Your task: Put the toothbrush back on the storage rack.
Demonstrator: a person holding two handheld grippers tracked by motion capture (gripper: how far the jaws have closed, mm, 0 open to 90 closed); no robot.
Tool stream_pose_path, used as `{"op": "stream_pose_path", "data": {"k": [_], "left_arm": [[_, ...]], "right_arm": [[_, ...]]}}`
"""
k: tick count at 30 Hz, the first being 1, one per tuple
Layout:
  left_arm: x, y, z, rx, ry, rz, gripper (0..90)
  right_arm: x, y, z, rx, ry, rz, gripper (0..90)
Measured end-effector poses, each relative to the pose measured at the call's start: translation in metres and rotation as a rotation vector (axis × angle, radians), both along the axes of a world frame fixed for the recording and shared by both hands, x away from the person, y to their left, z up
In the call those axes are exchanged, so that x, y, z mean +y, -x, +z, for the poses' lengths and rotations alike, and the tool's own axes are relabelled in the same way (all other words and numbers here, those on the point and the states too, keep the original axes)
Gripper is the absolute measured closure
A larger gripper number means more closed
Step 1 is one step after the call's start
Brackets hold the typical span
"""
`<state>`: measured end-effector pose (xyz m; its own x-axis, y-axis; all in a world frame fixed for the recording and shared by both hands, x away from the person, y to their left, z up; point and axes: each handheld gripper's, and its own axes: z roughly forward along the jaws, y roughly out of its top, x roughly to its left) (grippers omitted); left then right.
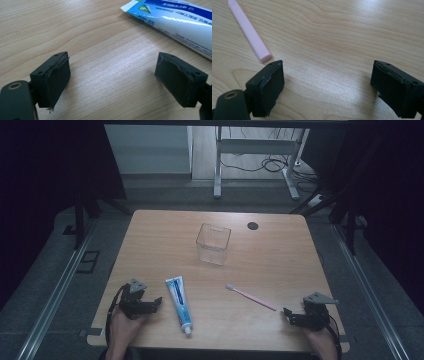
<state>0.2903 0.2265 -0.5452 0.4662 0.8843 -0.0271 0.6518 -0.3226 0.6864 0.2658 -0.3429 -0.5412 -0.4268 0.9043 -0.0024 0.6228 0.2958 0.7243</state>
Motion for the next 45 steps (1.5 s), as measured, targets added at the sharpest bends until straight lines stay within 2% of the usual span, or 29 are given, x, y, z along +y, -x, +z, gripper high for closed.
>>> {"op": "stream_pose_path", "data": {"k": [3, 16, 30, 35, 39, 42, 43, 45], "left_arm": [[-0.002, -0.001, 0.0, 0.0, 0.002, 0.034, 13.0], [-0.002, -0.001, 0.0, 0.001, 0.002, 0.033, 12.8], [-0.002, -0.001, 0.0, 0.001, 0.002, 0.033, 12.8], [-0.002, -0.001, 0.0, 0.001, 0.002, 0.033, 12.8], [-0.002, -0.001, 0.0, 0.001, 0.002, 0.033, 12.8], [-0.002, -0.001, 0.0, 0.001, 0.002, 0.033, 12.8], [-0.002, -0.001, 0.0, 0.001, 0.002, 0.033, 12.8], [-0.002, -0.001, 0.0, 0.001, 0.002, 0.033, 12.8]], "right_arm": [[0.0, 0.0, 0.0, 0.0, 0.0, 0.0, 11.4], [0.001, -0.001, 0.0, 0.006, 0.004, 0.019, 8.0], [0.001, 0.0, 0.0, 0.002, 0.002, 0.029, 10.2], [0.001, 0.001, 0.001, 0.003, 0.0, 0.031, 14.6], [0.001, 0.002, 0.004, 0.017, 0.002, 0.028, 24.0], [0.001, 0.002, 0.006, 0.028, -0.012, 0.023, 27.3], [0.0, 0.003, 0.008, 0.033, -0.036, 0.016, 29.8], [0.0, 0.003, 0.01, 0.034, -0.049, 0.016, 32.6]]}}
